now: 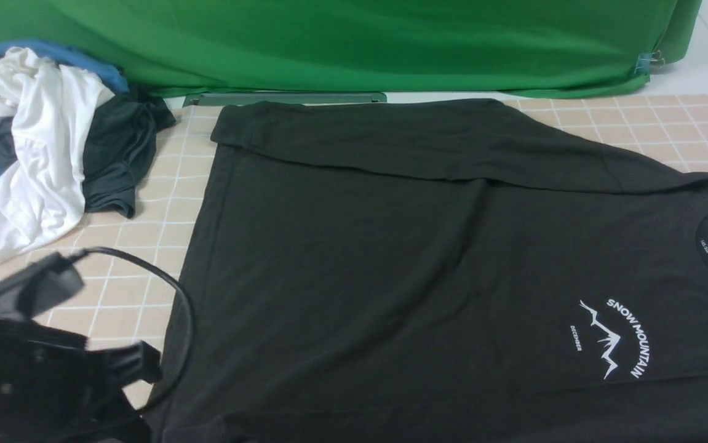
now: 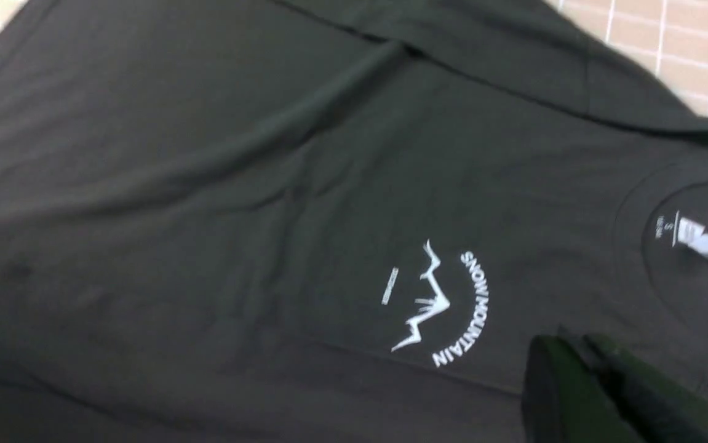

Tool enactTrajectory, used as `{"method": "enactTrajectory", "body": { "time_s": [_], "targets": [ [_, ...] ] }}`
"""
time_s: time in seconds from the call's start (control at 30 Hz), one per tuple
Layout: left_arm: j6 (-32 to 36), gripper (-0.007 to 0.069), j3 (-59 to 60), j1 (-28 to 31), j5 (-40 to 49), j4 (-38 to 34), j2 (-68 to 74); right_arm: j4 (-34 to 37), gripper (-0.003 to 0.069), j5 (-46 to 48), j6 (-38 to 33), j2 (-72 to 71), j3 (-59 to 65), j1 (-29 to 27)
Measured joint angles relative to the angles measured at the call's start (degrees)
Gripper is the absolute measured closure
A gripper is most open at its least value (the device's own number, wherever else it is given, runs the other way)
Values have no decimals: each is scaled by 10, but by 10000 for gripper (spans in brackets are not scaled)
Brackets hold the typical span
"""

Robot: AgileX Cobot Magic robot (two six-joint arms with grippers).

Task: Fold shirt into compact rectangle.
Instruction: 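Grasp the left edge of the dark T-shirt lying flat on the table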

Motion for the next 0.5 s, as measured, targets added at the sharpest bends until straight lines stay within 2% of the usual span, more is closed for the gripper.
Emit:
{"method": "enactTrajectory", "body": {
  "time_s": [0.23, 0.33, 0.5],
  "targets": [
    [-94, 605, 2, -115, -101, 106, 81, 0, 602, -3, -1, 0, 0, 0],
    [-109, 592, 3, -130, -132, 112, 116, 0, 596, -3, -1, 0, 0, 0],
    [-124, 496, 4, -133, -196, 124, 171, 0, 587, -4, -2, 0, 0, 0]
  ]
}}
